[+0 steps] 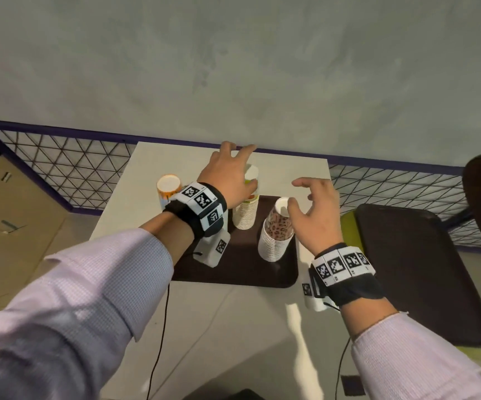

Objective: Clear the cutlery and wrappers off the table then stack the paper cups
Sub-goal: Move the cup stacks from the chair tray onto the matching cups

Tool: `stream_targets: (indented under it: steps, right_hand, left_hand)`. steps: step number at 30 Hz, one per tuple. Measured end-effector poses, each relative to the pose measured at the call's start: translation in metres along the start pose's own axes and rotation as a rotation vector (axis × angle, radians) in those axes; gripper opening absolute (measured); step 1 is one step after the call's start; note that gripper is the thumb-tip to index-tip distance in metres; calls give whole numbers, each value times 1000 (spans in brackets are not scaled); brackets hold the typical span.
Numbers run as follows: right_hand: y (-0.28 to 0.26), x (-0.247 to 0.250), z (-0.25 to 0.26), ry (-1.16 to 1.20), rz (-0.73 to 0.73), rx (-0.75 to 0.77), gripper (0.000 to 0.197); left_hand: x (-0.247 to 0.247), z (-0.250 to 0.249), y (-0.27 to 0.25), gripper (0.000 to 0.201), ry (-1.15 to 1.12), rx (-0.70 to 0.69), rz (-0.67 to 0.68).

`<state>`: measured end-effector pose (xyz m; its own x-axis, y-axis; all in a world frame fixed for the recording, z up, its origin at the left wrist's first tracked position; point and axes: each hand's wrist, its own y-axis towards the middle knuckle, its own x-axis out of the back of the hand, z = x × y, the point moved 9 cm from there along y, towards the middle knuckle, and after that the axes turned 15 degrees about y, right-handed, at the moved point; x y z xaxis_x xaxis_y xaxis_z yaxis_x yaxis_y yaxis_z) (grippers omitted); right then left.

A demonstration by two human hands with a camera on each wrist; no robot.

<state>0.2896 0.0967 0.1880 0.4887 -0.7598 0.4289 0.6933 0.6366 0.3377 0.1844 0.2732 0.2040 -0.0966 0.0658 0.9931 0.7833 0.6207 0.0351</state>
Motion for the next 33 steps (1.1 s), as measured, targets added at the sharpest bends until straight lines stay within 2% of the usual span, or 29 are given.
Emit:
stream_targets:
  steps: [6,9,15,19,22,33]
  right_hand:
    - [0,-13,-53,-17,228,-235,82]
    - [-6,-22,-67,33,275,-179,96]
    - [-9,-34,-86,124,337,-227,98]
    - [-9,-40,-88,146,365,-202,79]
    - [-9,-43,-91,150,384,-218,72]
    - [-10,-44,-110,83,352,-256,71]
  left_hand:
    - [-36,-10,29,84,123,61,184]
    - [-53,-13,42,85,140,79,252]
    - [-73,-17,56,82,154,101,284]
    - [-80,-17,60,77,141,134,263]
    - [-82,-17,62,71,149,123,236]
    - [-79,-26,51,65,145,43,219]
